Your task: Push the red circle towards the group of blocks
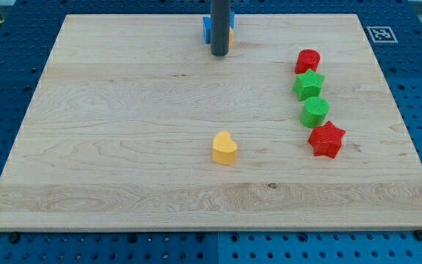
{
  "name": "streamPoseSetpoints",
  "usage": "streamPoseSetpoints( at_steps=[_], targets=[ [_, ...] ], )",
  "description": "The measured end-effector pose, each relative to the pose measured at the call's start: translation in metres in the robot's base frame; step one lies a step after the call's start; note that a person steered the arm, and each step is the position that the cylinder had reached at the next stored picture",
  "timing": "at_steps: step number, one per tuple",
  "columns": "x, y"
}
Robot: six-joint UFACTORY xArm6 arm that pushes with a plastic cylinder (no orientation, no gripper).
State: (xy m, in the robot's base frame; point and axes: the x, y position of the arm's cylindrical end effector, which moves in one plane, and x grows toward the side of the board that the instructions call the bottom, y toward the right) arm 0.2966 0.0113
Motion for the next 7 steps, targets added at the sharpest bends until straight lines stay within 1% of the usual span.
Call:
streamPoseSetpoints(
  at_steps=[2, 3, 4, 5, 7],
  targets=[
    [-0.014, 0.0],
    [0.013, 0.011],
    [0.017, 0.046],
    [0.017, 0.101],
    [0.017, 0.259]
  ],
)
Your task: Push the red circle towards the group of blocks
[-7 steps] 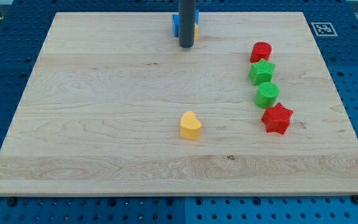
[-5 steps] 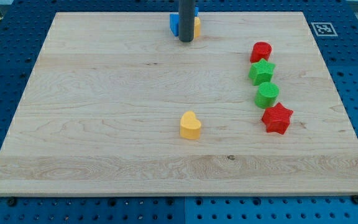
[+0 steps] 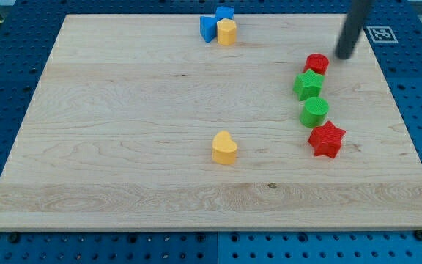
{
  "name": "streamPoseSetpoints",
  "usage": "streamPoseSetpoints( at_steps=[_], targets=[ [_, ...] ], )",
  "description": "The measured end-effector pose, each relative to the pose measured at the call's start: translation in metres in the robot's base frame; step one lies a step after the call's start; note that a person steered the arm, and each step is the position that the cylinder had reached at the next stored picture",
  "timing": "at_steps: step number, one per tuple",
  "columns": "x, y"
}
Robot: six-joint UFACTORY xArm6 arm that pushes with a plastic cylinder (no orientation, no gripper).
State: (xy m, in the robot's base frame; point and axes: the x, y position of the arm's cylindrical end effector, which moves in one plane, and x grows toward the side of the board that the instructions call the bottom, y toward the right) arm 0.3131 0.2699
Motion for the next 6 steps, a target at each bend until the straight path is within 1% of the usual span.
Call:
streamPoseSetpoints(
  at_steps=[1, 2, 3, 4, 5, 6],
  targets=[
    [0.035, 0.044],
    [0.07, 0.025],
    [0.06, -0.031],
    [0.06, -0.047],
    [0.046, -0.057],
    [0.038, -0.092]
  ],
)
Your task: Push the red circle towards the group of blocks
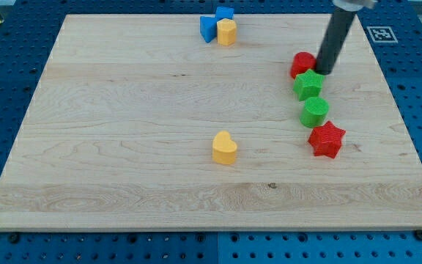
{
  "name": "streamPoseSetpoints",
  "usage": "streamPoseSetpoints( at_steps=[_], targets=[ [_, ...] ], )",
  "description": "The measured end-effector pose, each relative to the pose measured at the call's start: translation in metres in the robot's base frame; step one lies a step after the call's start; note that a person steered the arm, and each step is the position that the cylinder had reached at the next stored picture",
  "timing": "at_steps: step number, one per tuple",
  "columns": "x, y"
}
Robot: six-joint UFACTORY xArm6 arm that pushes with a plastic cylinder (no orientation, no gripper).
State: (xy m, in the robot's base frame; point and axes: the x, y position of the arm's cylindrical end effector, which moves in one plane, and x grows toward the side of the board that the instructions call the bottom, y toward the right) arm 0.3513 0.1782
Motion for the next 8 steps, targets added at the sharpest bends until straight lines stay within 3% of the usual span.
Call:
streamPoseSetpoints(
  at_steps=[3, 5, 8],
  targets=[
    [0.003, -0.091],
    [0.019, -0.098],
    [0.007, -0.127]
  ],
)
